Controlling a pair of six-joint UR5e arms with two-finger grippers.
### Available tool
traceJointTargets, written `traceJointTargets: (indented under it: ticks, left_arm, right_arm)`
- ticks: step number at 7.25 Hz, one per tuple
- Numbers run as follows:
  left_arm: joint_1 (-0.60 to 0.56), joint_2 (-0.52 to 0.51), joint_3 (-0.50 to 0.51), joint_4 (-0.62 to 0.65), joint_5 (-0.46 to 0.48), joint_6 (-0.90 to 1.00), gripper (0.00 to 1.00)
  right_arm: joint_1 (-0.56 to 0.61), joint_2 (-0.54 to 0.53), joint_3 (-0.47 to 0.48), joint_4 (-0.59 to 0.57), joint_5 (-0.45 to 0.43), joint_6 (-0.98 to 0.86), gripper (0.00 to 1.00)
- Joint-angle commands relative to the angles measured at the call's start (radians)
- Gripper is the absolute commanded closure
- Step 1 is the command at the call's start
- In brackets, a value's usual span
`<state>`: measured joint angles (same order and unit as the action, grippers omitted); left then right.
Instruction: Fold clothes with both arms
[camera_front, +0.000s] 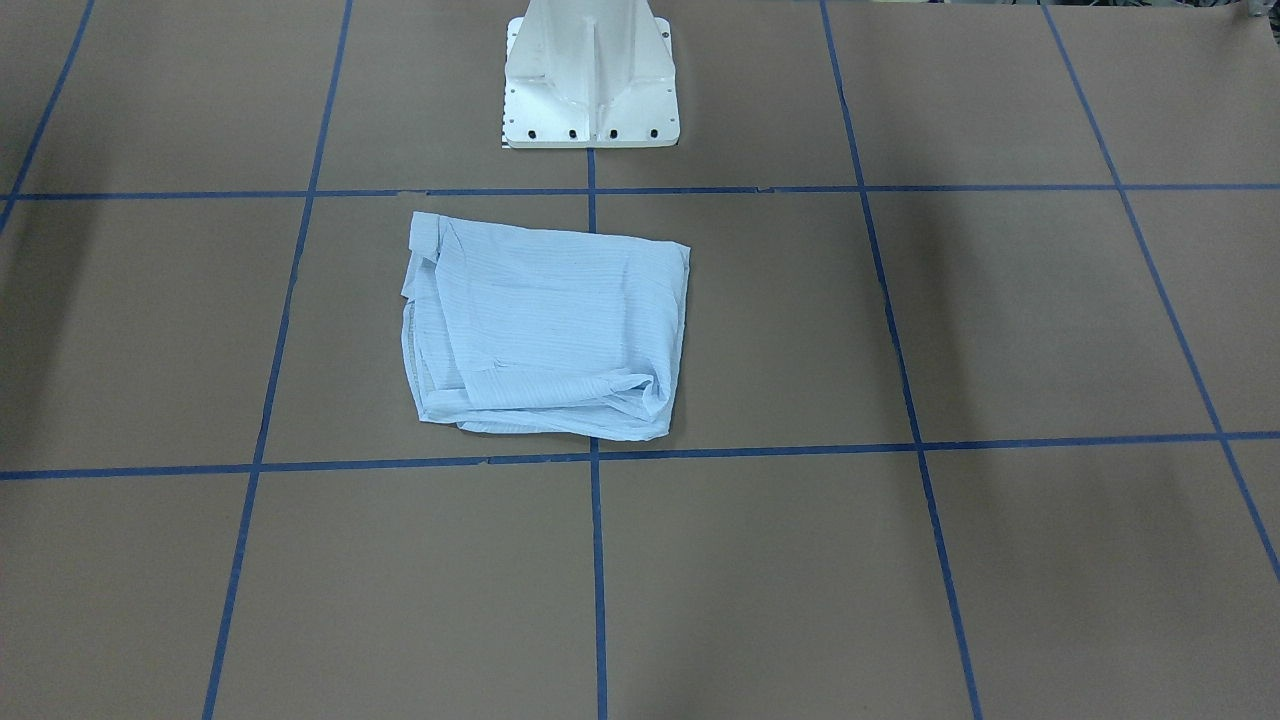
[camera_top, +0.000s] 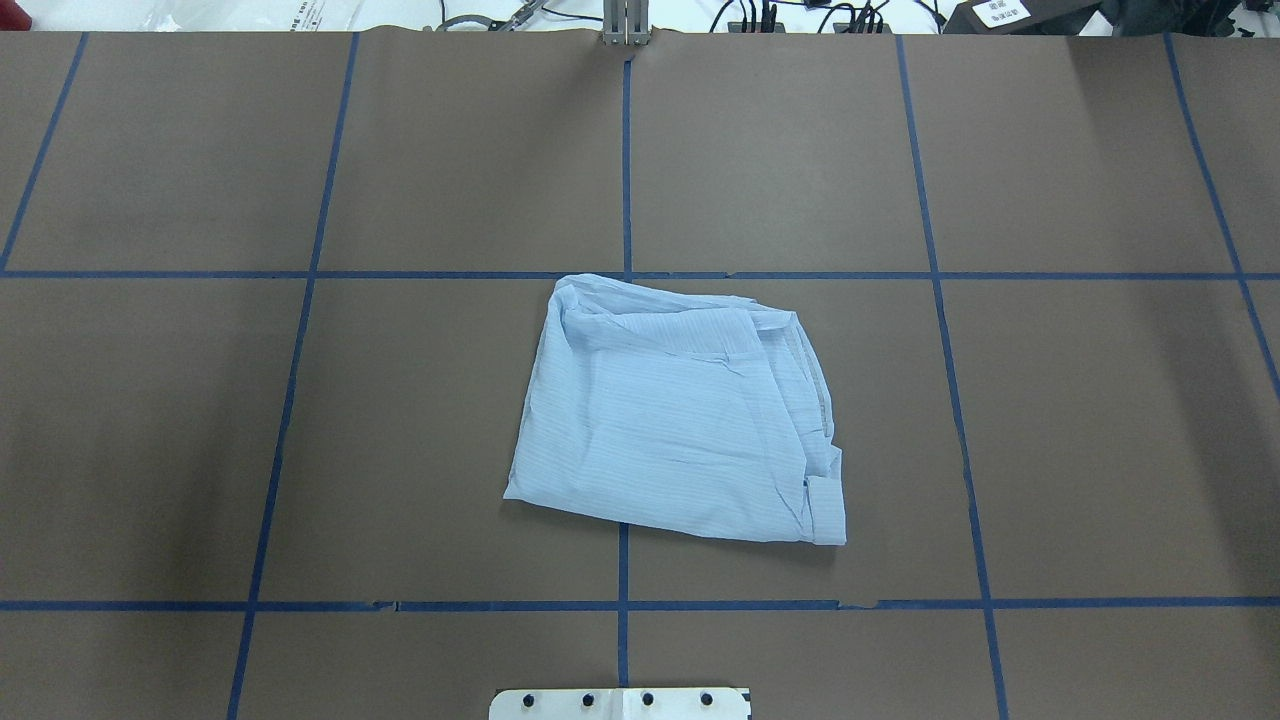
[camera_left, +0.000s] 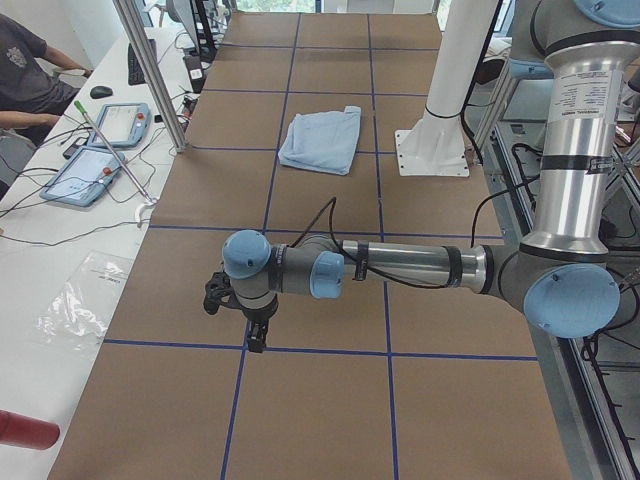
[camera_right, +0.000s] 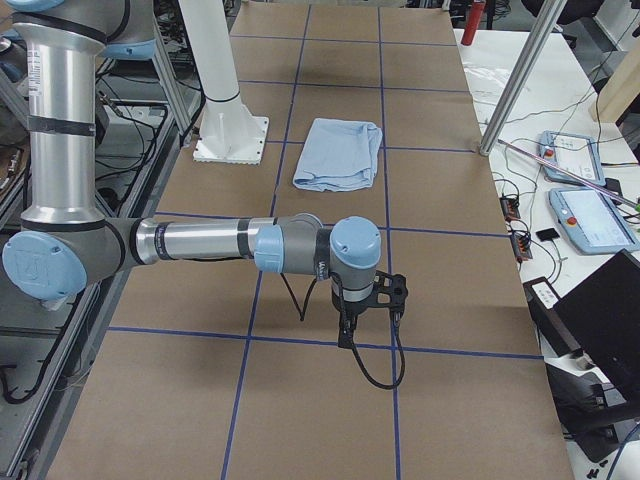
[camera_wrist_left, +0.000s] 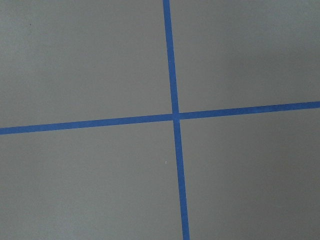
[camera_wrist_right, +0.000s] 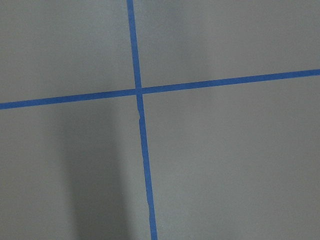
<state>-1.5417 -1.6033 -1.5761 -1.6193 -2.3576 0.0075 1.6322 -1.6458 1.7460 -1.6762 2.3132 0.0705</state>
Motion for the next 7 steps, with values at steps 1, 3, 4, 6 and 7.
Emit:
traceJointTargets:
  ticks: [1,3,4,6,7]
  left_arm:
    - [0.0,0.0,-0.001,-0.001,-0.002,0.0,0.0]
    - [0.0,0.0,-0.001,-0.001,0.001,0.0,0.0]
    - [0.0,0.0,-0.002,-0.001,0.0,0.0,0.0]
    - [0.0,0.0,-0.002,-0.001,-0.002,0.0,0.0]
    - [0.0,0.0,-0.002,-0.001,0.0,0.0,0.0]
  right_arm:
    - [0.0,0.0,0.0,0.0,0.0,0.002,0.0]
    - [0.0,0.0,-0.014,0.003,0.002,0.002,0.0]
    - [0.0,0.0,-0.017,0.003,0.002,0.002,0.0]
    - [-0.003,0.0,-0.06,0.007,0.0,-0.005,0.0]
    - [-0.008,0.0,-0.06,0.007,0.0,-0.003,0.0]
